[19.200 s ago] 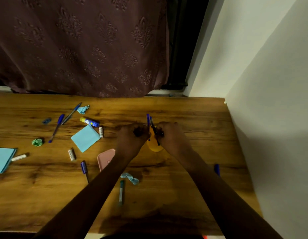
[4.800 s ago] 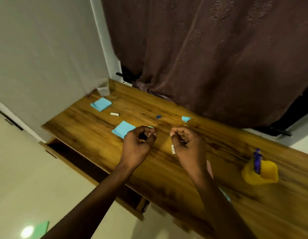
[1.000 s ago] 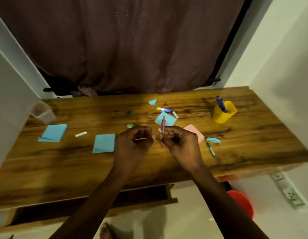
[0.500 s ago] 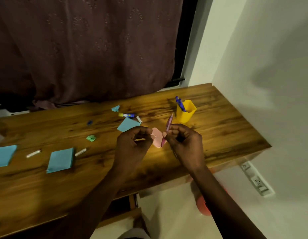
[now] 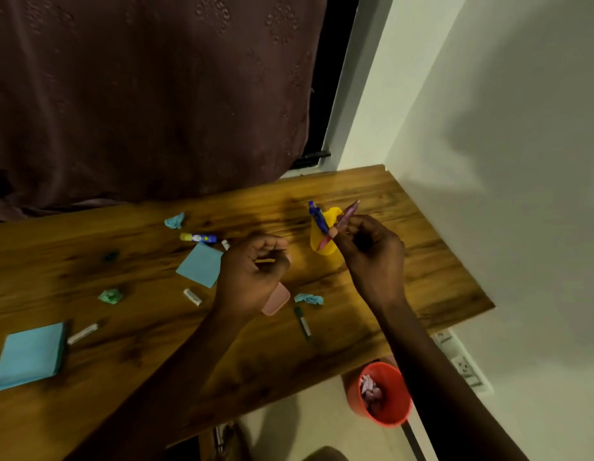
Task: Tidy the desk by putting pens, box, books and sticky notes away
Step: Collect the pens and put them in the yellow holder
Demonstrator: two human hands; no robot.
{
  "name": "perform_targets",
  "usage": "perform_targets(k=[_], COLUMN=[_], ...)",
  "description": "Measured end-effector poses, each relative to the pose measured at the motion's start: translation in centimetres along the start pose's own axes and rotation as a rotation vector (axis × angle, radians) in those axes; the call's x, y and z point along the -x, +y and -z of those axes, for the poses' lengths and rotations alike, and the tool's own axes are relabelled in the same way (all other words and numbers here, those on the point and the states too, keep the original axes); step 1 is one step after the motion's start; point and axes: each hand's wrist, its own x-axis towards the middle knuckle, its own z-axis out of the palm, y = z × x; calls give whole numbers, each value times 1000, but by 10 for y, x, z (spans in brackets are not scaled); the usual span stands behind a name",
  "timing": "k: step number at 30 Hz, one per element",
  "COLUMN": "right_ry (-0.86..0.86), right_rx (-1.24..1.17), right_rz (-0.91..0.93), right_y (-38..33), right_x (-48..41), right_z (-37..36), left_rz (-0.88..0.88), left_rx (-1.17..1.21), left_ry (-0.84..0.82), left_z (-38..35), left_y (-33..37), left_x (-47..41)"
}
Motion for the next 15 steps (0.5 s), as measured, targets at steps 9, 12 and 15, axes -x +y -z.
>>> perform_targets(k=[9,12,15], right_ry=[-80,-139,-220], right_rx=[79,146,192], right_rz=[39,48,51], right_y=[50,80,103], right_x=[-70,-92,-108], right_z=[19,27,33], left_rz=[95,170,228], left_rx=[51,-6,-51], left_ry=[66,106,142], left_z=[-50,-69,-88], left_y=[-15,-19,-23], left_x=[-28,-35,-39])
